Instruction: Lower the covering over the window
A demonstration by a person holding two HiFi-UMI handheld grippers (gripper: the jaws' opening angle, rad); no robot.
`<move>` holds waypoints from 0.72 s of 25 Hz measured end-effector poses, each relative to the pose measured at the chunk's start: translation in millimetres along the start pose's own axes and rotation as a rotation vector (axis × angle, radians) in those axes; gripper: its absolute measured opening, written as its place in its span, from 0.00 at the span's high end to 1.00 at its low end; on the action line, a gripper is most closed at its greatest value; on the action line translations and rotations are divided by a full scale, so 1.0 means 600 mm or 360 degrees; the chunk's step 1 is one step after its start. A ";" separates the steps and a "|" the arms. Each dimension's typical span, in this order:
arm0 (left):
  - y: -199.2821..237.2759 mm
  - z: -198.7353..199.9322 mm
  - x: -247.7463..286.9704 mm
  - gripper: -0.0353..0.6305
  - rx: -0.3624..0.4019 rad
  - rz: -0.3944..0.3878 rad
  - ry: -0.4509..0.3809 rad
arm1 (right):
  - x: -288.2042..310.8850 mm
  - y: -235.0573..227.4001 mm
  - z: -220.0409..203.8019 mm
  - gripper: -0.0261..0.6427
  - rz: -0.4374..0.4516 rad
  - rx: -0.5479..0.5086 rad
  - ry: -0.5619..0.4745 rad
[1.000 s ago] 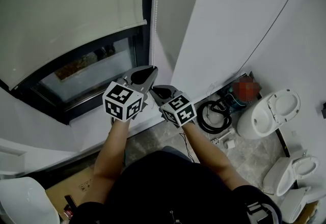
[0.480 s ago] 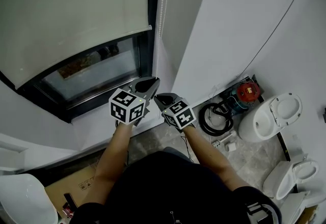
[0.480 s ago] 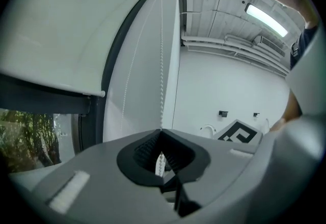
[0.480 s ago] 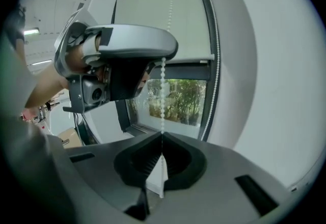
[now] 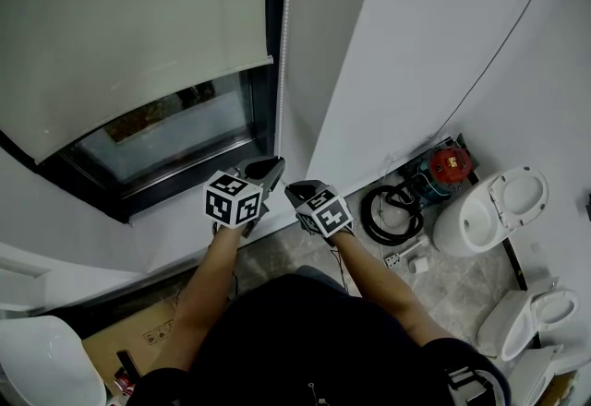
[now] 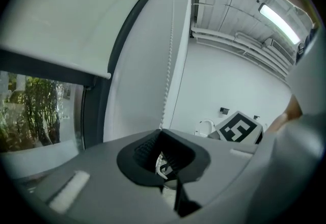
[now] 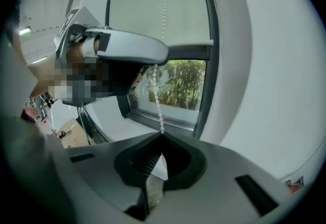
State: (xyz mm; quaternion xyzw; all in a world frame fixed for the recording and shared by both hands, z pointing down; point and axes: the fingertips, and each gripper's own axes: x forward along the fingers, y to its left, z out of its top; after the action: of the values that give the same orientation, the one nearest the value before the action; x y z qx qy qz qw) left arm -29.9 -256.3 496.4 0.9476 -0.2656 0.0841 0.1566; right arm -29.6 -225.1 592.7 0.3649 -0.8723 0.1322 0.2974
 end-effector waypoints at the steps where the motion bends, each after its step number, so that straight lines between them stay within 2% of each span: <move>1: 0.001 -0.005 0.001 0.93 -0.0011 0.0001 0.0003 | 0.000 0.000 -0.006 0.94 0.0000 0.0002 0.0013; 13: 0.002 -0.010 0.009 0.93 -0.0108 -0.0024 -0.0056 | -0.003 -0.004 -0.020 0.94 0.0018 0.0065 0.0018; 16: -0.003 -0.036 0.016 0.93 -0.0090 -0.0025 0.0032 | -0.003 -0.005 -0.025 0.94 0.0015 0.0073 0.0026; 18: -0.002 -0.059 0.019 0.93 -0.0148 -0.0029 0.0041 | -0.004 -0.006 -0.030 0.94 0.0013 0.0076 0.0031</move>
State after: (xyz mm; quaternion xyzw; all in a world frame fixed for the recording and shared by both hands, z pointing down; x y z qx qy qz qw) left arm -22.4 -248.9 532.0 0.9405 -0.2585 0.0823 0.2046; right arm -18.3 -218.1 605.1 0.3672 -0.8674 0.1579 0.2966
